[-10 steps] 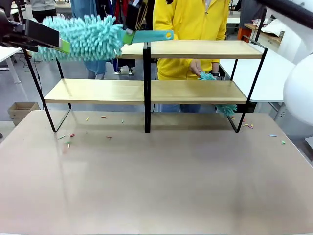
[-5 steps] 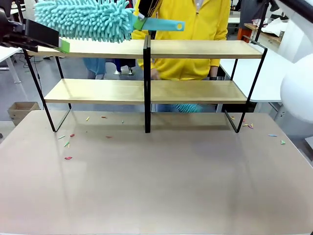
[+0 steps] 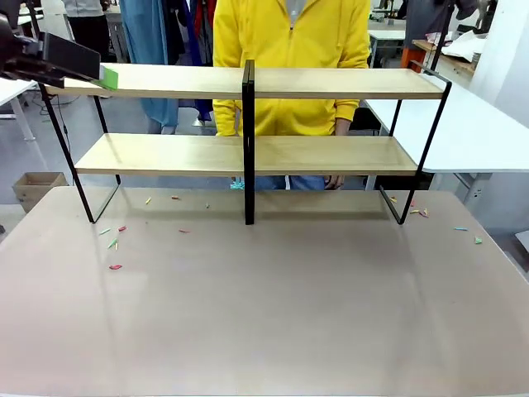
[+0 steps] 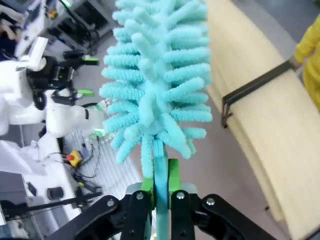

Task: Clean the shelves.
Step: Clean another randomly selected level of the Shelf with the Duster.

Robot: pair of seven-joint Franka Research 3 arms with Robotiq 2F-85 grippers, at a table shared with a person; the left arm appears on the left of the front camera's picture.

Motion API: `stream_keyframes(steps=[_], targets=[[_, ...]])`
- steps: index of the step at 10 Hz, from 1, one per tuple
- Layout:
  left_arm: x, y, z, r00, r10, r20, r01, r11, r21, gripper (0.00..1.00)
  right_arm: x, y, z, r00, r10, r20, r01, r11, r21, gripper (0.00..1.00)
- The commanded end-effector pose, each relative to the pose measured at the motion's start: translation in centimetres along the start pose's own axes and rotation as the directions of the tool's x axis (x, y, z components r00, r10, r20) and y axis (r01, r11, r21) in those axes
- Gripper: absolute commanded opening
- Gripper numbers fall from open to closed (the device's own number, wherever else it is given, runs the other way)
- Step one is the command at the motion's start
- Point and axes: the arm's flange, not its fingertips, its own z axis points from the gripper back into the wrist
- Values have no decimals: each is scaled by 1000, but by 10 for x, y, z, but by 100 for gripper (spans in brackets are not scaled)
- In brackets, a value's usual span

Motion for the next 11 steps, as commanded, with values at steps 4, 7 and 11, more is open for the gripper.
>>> stream_keyframes(steps=[4,7,11], targets=[[0,1,0,1000,3,1,-3,1000,3,100,-323,112,-81,828,-525,-194,546,835,67,0],[0,1,0,1000,3,1,-3,1000,3,100,-350,134,-89,848,-478,-231,515,845,145,0],[0,1,0,1000,3,1,-3,1000,3,100,-365,137,-109,817,-362,-449,504,827,251,0]])
